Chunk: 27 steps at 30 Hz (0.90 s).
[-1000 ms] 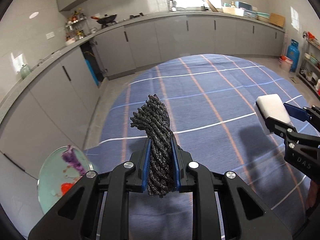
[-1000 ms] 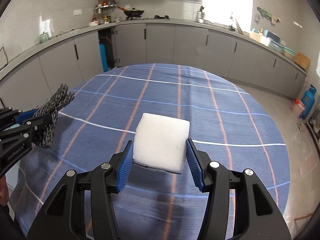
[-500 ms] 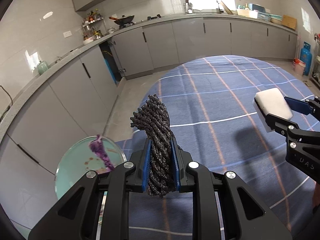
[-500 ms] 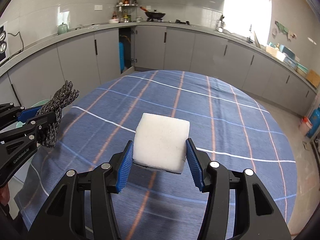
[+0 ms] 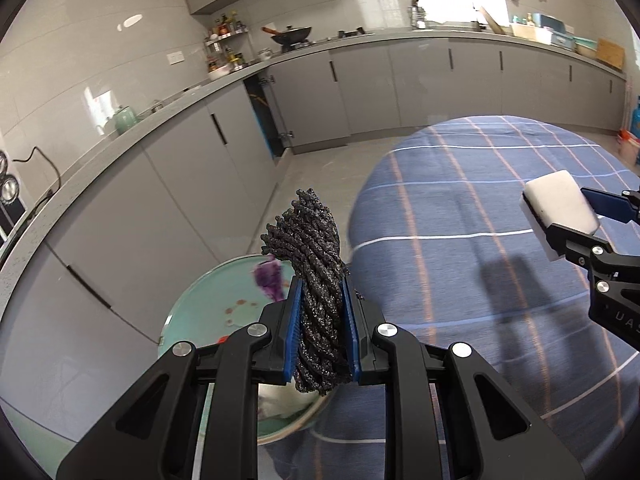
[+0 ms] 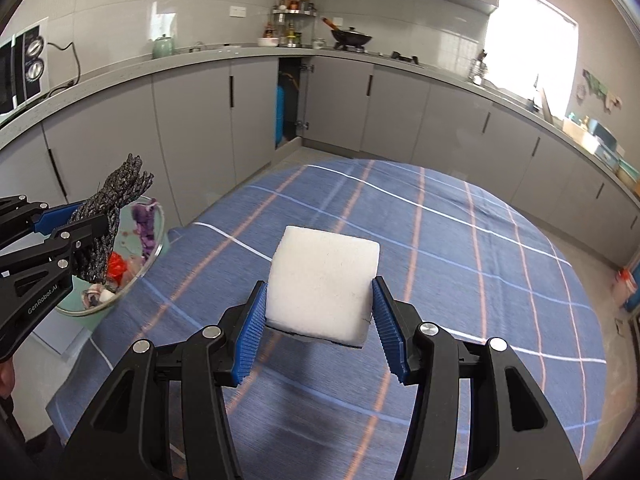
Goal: Collect trash
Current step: 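Carry the black scrubber and white sponge over the teal wastebasket with both grippers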
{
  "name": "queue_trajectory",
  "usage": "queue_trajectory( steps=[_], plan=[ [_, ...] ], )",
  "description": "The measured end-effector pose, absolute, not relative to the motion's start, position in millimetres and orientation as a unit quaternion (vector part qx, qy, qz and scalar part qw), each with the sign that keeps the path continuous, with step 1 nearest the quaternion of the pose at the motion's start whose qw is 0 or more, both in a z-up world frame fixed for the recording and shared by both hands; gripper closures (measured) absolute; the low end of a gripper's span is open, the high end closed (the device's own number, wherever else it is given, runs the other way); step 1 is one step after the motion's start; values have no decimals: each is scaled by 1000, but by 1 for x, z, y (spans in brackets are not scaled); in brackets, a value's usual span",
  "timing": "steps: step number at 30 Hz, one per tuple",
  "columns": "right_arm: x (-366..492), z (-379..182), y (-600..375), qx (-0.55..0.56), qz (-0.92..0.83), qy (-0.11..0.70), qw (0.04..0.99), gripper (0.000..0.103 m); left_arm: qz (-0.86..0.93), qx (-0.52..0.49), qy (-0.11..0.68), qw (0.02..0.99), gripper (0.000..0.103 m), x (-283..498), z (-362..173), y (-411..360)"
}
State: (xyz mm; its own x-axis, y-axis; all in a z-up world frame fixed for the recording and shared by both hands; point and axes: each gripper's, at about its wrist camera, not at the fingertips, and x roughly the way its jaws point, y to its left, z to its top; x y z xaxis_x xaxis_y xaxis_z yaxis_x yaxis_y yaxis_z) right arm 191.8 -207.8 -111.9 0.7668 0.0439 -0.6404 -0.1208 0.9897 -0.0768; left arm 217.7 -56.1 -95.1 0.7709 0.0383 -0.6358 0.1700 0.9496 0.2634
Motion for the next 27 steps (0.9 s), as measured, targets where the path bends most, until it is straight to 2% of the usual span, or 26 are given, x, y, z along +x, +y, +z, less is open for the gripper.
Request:
queue_trajectory(
  steps=[27],
  plan=[
    [231,-93,-105,-88,153,319,931,51,59,116,366,921,83,233,-101,61]
  ],
)
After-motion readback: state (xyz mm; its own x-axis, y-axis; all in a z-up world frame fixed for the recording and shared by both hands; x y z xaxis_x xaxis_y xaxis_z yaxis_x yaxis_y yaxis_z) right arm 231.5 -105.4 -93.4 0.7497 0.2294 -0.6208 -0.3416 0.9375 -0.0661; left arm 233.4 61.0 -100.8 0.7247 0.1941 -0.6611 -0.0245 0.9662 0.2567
